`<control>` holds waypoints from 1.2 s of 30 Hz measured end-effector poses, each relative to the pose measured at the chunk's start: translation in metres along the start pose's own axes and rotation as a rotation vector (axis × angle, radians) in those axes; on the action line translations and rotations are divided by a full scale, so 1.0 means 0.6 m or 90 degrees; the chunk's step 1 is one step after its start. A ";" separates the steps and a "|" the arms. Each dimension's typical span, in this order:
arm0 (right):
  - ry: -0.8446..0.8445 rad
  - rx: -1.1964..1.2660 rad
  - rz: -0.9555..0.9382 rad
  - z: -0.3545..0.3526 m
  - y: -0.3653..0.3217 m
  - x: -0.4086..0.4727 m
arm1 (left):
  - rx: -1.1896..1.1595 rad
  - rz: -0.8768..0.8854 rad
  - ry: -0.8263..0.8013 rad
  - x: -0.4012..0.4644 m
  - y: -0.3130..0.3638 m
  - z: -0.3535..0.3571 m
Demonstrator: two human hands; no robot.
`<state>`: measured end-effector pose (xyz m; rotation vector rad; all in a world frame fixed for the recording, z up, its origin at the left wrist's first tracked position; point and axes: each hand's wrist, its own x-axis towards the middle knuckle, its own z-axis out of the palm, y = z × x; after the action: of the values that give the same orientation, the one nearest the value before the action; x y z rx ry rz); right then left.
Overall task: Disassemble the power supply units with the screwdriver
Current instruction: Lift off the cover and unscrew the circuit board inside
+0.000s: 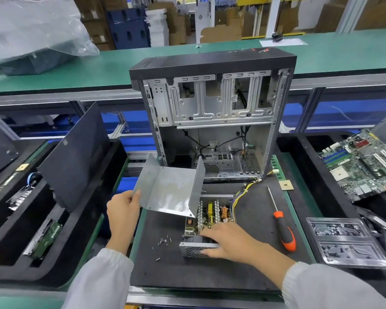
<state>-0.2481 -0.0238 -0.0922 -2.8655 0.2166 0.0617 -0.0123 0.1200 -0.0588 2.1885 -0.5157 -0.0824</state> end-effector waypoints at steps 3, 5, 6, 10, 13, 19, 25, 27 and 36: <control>0.002 -0.012 -0.004 0.000 -0.003 -0.002 | 0.004 -0.003 0.003 -0.004 -0.008 -0.005; -0.001 -0.022 -0.004 -0.002 -0.001 -0.007 | 0.007 -0.006 0.008 -0.004 -0.012 -0.008; -0.004 -0.026 -0.003 -0.002 0.002 -0.011 | 0.008 -0.007 0.010 -0.004 -0.013 -0.009; -0.010 -0.039 0.001 -0.006 0.018 -0.034 | 0.019 -0.015 0.019 -0.003 -0.015 -0.005; -0.010 -0.037 0.009 -0.011 0.032 -0.057 | 0.030 -0.025 0.012 -0.006 -0.017 0.006; -0.024 -0.023 0.031 -0.015 0.050 -0.096 | 0.073 -0.001 0.012 -0.021 -0.005 0.036; -0.031 -0.019 0.051 -0.016 0.061 -0.118 | 0.145 0.007 -0.022 -0.026 -0.017 0.050; -0.037 -0.037 0.056 -0.015 0.065 -0.121 | 0.160 0.013 -0.029 -0.035 -0.018 0.058; -0.040 -0.031 0.047 -0.010 0.073 -0.121 | 0.126 -0.014 -0.028 -0.048 -0.003 0.078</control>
<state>-0.3262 -0.0567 -0.0931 -2.8979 0.3122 0.1732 -0.0489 0.0976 -0.0932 2.3907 -0.5438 -0.0946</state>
